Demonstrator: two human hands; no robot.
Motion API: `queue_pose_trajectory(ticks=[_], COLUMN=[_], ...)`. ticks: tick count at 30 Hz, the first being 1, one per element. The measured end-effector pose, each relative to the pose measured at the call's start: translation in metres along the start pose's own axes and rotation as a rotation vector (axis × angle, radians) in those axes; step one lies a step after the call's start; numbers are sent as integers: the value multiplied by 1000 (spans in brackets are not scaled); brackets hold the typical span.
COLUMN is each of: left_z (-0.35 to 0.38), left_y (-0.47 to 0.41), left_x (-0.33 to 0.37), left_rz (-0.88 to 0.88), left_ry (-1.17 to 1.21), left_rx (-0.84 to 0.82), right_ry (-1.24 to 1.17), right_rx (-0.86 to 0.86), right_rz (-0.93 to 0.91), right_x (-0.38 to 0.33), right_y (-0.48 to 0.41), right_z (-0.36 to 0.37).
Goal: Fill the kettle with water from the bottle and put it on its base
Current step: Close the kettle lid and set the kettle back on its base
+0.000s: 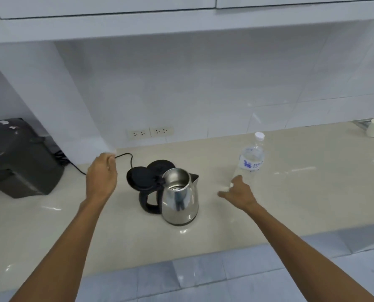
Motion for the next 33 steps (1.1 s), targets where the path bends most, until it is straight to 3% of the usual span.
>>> queue_pose_trajectory(ticks=[2,6,8,16,20,29,33], left_z=[19,63,72,87,109,131,133], left_y=[7,48,59,56,59,58,60], left_x=[-31,-27,-16,44,63,60,42], left_rz=[-68,-5,-5,124,191,274,207], left_ry=[-2,115,216,378,286,167,141], left_rx=[-181,-636,-716,-650,-640,-601,-657], right_ry=[-11,13,32,3,-244,-114,-22], right_rx=[-41,-78,-91,36,71,50,79], right_rz=[-68,-187,-217,-480,-426,-361,-373], right_x=[-30,-85,-102,-185,-192,-147,-152], right_y=[7,13,16,22,11,-11,-16], right_z=[28,59,64,37,19,35,45])
Point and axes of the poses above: each hand's wrist, its own y-axis away from the middle knuckle, its own z-axis out of the palm, x = y × z, the point moved 10 cm from there along -y, towards the middle knuckle, and after that the axes turned 8 degrees about -z, right-handed, at the moved point
